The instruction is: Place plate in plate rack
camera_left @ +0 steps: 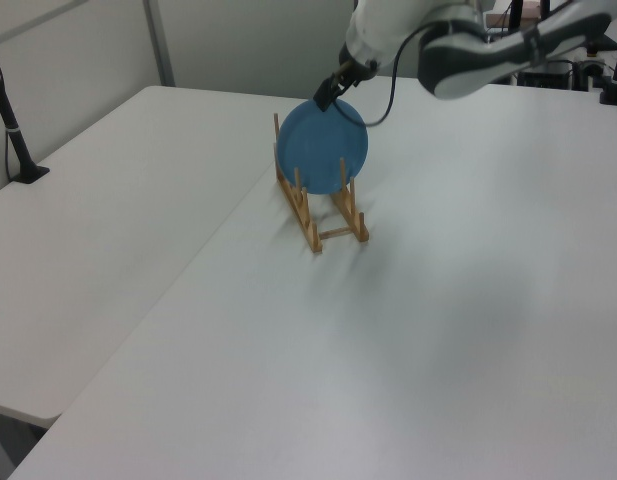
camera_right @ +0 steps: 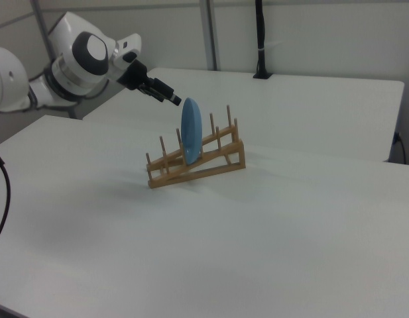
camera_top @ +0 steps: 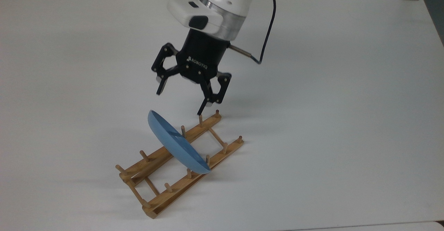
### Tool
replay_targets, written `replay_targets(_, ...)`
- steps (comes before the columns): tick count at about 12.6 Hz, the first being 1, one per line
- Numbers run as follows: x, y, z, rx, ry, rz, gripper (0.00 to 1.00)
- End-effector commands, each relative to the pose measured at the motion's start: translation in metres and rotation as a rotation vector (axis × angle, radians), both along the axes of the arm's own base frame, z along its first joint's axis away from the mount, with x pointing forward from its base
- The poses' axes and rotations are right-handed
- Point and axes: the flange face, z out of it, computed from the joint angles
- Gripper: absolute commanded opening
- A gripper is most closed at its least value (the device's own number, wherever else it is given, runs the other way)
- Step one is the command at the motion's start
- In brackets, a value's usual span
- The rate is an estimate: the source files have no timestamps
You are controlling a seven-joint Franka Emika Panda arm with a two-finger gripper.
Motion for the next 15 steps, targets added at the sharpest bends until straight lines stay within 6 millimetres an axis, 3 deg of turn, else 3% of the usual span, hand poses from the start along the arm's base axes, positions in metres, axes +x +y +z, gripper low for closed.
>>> replay_targets(1, -0.039, -0.010, 0.038, 0.179, 0.200, 0.008, 1.00)
replay_targets(3, -0.060, -0.017, 0.047, 0.226, 0.348, 0.082, 1.00)
replay_targets(8, -0.133, -0.074, 0.055, 0.279, 0.627, 0.329, 1.00)
replay_targets(10, -0.152, -0.087, 0.067, 0.267, 0.692, 0.389, 1.00)
replay_targets(15, -0.157, -0.092, 0.070, 0.280, 0.718, 0.376, 1.00)
